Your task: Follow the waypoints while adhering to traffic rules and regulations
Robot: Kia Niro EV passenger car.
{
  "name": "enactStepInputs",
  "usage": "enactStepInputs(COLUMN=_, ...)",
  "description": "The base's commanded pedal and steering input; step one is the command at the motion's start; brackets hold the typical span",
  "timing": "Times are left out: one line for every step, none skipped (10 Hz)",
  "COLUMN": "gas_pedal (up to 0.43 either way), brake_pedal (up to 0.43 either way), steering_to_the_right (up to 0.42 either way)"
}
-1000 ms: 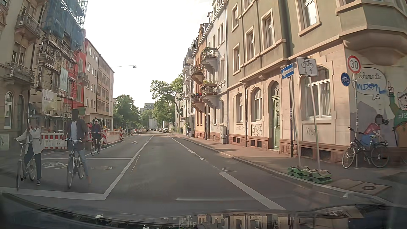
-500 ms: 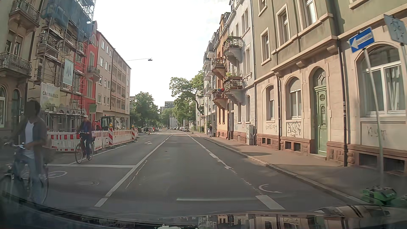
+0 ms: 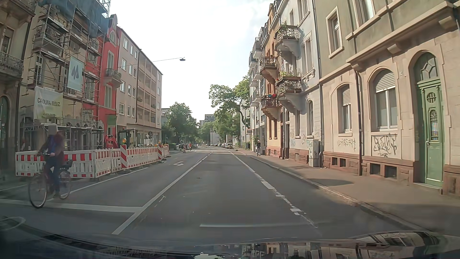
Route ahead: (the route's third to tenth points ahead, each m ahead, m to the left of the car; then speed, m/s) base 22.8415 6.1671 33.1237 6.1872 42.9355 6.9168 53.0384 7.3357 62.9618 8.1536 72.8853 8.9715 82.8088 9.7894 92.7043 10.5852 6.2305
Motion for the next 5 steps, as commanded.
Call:
enactStepInputs(gas_pedal=0.098, brake_pedal=0.000, steering_to_the_right=-0.066)
enactStepInputs(gas_pedal=0.098, brake_pedal=0.000, steering_to_the_right=-0.061)
enactStepInputs(gas_pedal=0.098, brake_pedal=0.000, steering_to_the_right=-0.056)
enactStepInputs(gas_pedal=0.110, brake_pedal=0.000, steering_to_the_right=-0.049)
enactStepInputs(gas_pedal=0.110, brake_pedal=0.000, steering_to_the_right=-0.044)
